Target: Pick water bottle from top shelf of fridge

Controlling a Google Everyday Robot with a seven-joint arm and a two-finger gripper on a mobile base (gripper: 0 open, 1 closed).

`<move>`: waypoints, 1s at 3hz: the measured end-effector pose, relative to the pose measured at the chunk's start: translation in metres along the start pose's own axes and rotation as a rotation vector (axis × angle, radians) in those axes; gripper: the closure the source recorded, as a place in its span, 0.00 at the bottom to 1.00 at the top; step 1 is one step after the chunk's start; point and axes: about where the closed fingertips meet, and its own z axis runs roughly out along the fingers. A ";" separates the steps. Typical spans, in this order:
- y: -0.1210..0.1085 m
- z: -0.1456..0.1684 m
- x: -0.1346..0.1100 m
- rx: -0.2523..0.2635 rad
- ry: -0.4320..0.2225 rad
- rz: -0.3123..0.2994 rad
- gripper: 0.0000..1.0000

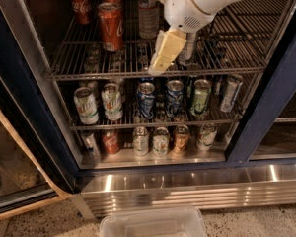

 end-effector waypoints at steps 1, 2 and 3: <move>-0.007 0.007 -0.022 0.094 -0.059 0.037 0.00; -0.016 0.010 -0.051 0.187 -0.120 0.053 0.00; -0.016 0.010 -0.051 0.188 -0.120 0.053 0.00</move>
Offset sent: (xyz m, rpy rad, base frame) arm 0.0069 0.0666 0.0329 0.2435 -0.1750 -0.0964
